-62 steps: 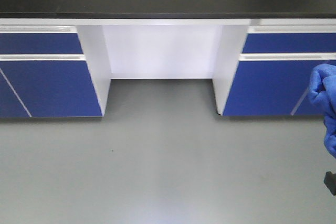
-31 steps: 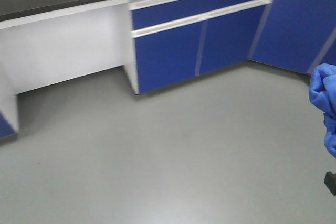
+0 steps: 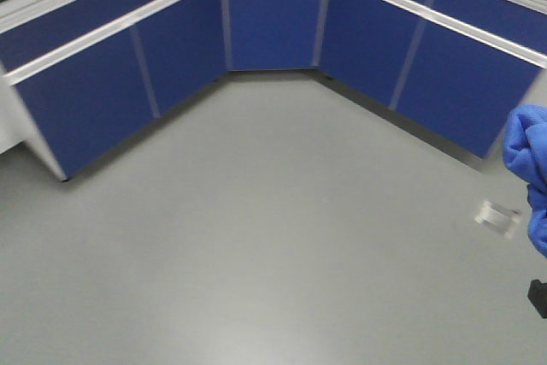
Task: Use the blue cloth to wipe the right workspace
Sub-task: 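Drive the base to the other counter, cloth held in right gripper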
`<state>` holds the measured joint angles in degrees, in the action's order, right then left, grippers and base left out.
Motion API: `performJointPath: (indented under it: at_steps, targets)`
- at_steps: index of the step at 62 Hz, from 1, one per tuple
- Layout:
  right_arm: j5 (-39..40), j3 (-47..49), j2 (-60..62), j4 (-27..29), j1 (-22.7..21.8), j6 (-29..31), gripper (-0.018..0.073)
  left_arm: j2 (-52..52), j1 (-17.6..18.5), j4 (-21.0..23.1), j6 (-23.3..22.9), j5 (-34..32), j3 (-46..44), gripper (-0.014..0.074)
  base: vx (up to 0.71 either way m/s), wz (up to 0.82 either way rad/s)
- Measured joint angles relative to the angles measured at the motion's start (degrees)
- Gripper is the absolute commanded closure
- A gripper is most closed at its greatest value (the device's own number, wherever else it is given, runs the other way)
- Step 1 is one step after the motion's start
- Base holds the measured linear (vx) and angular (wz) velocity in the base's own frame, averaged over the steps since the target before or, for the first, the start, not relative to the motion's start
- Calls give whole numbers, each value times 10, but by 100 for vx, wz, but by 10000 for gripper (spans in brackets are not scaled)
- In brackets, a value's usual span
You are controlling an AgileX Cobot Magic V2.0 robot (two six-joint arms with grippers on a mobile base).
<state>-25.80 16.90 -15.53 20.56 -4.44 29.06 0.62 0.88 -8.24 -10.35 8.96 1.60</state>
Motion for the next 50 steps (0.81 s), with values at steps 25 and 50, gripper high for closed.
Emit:
performJointPath:
  at_steps: [25, 50]
  targets:
    - [0, 0, 0, 0, 0, 0, 559, 0, 0, 0, 0, 0, 0, 602, -9, -62]
    - [0, 0, 0, 0, 0, 0, 559, 0, 0, 0, 0, 0, 0, 602, -3, -56]
